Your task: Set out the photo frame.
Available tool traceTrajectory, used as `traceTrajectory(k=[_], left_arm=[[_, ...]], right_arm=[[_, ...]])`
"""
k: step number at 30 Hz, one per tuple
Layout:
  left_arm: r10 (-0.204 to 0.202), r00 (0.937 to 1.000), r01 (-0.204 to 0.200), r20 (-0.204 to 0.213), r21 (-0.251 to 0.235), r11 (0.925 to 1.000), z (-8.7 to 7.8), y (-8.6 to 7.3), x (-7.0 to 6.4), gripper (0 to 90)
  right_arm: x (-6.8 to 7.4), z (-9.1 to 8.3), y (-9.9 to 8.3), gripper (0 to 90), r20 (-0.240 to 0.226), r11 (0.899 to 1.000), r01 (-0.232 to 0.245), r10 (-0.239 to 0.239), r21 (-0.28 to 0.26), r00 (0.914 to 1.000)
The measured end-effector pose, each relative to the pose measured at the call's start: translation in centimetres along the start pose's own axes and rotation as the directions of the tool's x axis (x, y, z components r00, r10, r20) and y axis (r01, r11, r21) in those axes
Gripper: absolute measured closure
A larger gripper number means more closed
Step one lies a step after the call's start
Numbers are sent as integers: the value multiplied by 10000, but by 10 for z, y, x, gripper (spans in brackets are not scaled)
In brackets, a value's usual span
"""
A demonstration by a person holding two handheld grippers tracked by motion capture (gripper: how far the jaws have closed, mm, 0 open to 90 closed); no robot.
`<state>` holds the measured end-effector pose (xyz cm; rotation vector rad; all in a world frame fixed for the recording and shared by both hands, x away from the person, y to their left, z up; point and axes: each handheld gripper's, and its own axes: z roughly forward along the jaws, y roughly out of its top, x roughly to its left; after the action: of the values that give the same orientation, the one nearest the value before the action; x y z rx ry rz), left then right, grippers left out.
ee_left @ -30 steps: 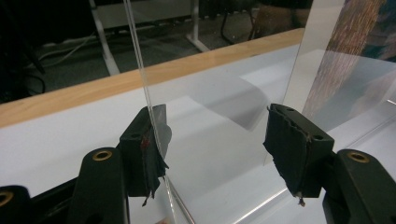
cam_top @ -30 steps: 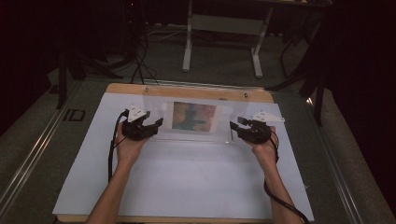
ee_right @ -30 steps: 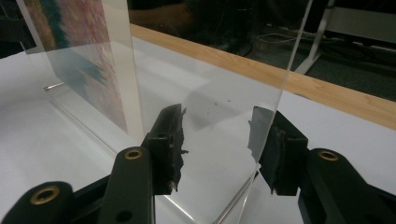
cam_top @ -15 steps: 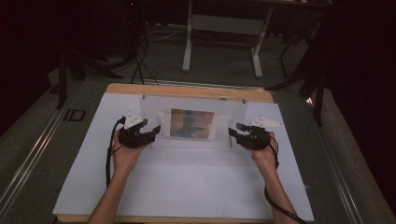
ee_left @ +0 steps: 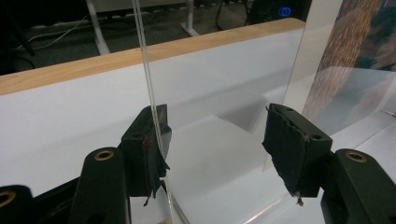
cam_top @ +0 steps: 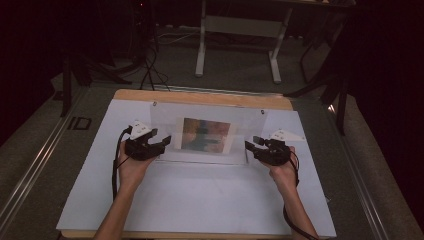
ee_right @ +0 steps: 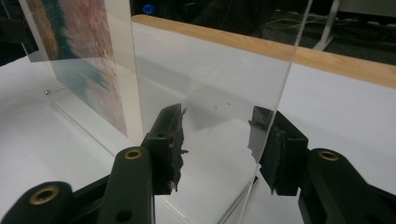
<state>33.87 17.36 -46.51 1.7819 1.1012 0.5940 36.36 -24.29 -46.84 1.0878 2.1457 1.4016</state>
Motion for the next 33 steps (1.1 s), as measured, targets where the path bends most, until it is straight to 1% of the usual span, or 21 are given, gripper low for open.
traceTrajectory(k=[2,4,8,13,18,26,28,33], left_arm=[[34,10000,-34,51,29,10000,0,1,-1,402],[-43,9999,42,137,51,10000,-1,1,-3,409],[-42,9999,41,133,53,10000,-3,0,-5,417],[-252,9995,250,177,129,9996,-2,-5,-3,416],[-231,9996,229,181,97,9997,-3,-7,-3,415],[-255,9995,254,174,55,9997,-4,-9,-4,414],[-282,9993,284,227,-86,9996,-4,-12,-3,414],[-293,9994,295,195,-117,9995,-5,-13,-4,413]], right_arm=[[-1,-2,0,535,19,10000,35,-35,11,10000],[-1,-5,-1,535,21,10000,-12,12,-22,10000],[-4,-7,-2,535,-95,9999,-102,101,-42,9999],[-2,-7,-2,536,-81,10000,-34,34,-14,10000],[0,-7,-3,535,-53,10000,-21,20,-30,10000],[0,-8,-5,536,-147,10000,48,-48,-12,9999],[1,-8,-4,536,-107,10000,57,-56,23,9999],[2,-8,-4,537,-111,9999,129,-129,48,9999]])
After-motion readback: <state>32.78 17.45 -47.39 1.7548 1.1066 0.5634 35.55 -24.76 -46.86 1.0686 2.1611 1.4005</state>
